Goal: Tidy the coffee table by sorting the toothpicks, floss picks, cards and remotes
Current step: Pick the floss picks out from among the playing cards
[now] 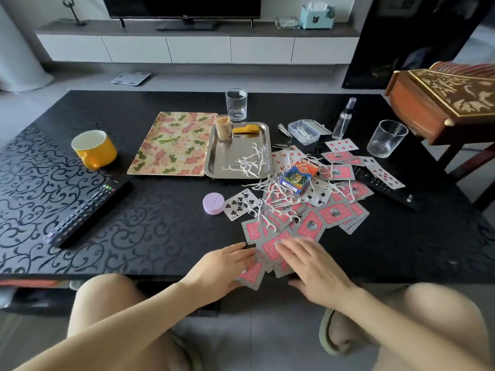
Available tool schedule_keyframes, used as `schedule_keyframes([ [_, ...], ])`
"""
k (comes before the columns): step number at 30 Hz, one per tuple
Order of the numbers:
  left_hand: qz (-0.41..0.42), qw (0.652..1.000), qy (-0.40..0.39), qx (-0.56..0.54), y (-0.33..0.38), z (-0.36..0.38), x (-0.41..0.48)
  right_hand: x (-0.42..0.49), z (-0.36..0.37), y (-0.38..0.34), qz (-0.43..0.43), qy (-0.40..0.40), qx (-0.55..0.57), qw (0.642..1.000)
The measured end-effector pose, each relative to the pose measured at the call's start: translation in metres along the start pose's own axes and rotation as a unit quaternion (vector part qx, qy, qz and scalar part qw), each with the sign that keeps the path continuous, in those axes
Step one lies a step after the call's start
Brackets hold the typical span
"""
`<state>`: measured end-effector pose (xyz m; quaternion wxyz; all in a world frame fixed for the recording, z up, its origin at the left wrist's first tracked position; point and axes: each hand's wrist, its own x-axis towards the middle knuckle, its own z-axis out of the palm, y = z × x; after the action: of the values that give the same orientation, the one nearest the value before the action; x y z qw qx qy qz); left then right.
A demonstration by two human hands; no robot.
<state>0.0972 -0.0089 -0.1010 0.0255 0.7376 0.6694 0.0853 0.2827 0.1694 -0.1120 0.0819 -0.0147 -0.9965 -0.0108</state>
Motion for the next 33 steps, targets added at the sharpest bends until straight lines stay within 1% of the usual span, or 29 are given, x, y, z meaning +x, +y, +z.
schedule_keyframes([
  [3, 0.010, 1.000, 0.022, -0.012, 0.003, -0.002, 0.009, 0.005, 0.003, 0.001, 0.005, -0.023, -0.020, 1.000],
  [5, 0.008, 1.000, 0.022, -0.006, 0.002, -0.002, 0.013, 0.001, 0.006, 0.000, -0.007, -0.012, -0.003, 1.000],
  [9, 0.003, 1.000, 0.013, -0.021, 0.001, 0.001, 0.015, -0.009, 0.009, -0.002, -0.018, 0.054, 0.069, 0.996],
  [12, -0.015, 0.997, 0.025, -0.075, 0.004, -0.005, 0.017, -0.002, -0.008, 0.002, -0.024, 0.086, 0.116, 0.989],
  [14, -0.039, 0.993, 0.019, -0.114, 0.002, -0.013, 0.021, 0.008, -0.028, 0.007, 0.020, 0.080, 0.199, 0.977],
  [16, -0.077, 0.988, 0.022, -0.128, -0.002, -0.021, 0.026, 0.021, -0.046, 0.016, 0.091, 0.067, 0.262, 0.959],
  [18, -0.107, 0.984, 0.040, -0.140, -0.006, -0.026, 0.032, 0.033, -0.057, 0.025, 0.147, 0.075, 0.255, 0.953],
  [20, -0.135, 0.978, 0.039, -0.154, -0.012, -0.028, 0.035, 0.042, -0.061, 0.029, 0.172, 0.086, 0.224, 0.956],
  [21, -0.142, 0.977, 0.034, -0.152, -0.014, -0.026, 0.035, 0.044, -0.060, 0.031, 0.178, 0.067, 0.204, 0.960],
  [24, -0.159, 0.979, 0.033, -0.127, -0.014, -0.019, 0.037, 0.045, -0.050, 0.025, 0.178, -0.062, 0.101, 0.977],
  [25, -0.173, 0.977, 0.037, -0.122, -0.012, -0.018, 0.037, 0.045, -0.047, 0.023, 0.174, -0.086, 0.065, 0.979],
  [26, -0.188, 0.973, 0.046, -0.127, -0.012, -0.018, 0.038, 0.046, -0.046, 0.021, 0.181, -0.091, 0.051, 0.978],
  [28, -0.228, 0.958, 0.063, -0.162, -0.009, -0.022, 0.039, 0.050, -0.047, 0.017, 0.207, -0.074, 0.080, 0.972],
  [30, -0.253, 0.943, 0.068, -0.204, -0.010, -0.028, 0.040, 0.062, -0.049, 0.008, 0.213, -0.047, 0.131, 0.967],
  [33, -0.255, 0.928, 0.089, -0.257, -0.015, -0.030, 0.036, 0.087, -0.053, -0.009, 0.203, -0.019, 0.232, 0.951],
])
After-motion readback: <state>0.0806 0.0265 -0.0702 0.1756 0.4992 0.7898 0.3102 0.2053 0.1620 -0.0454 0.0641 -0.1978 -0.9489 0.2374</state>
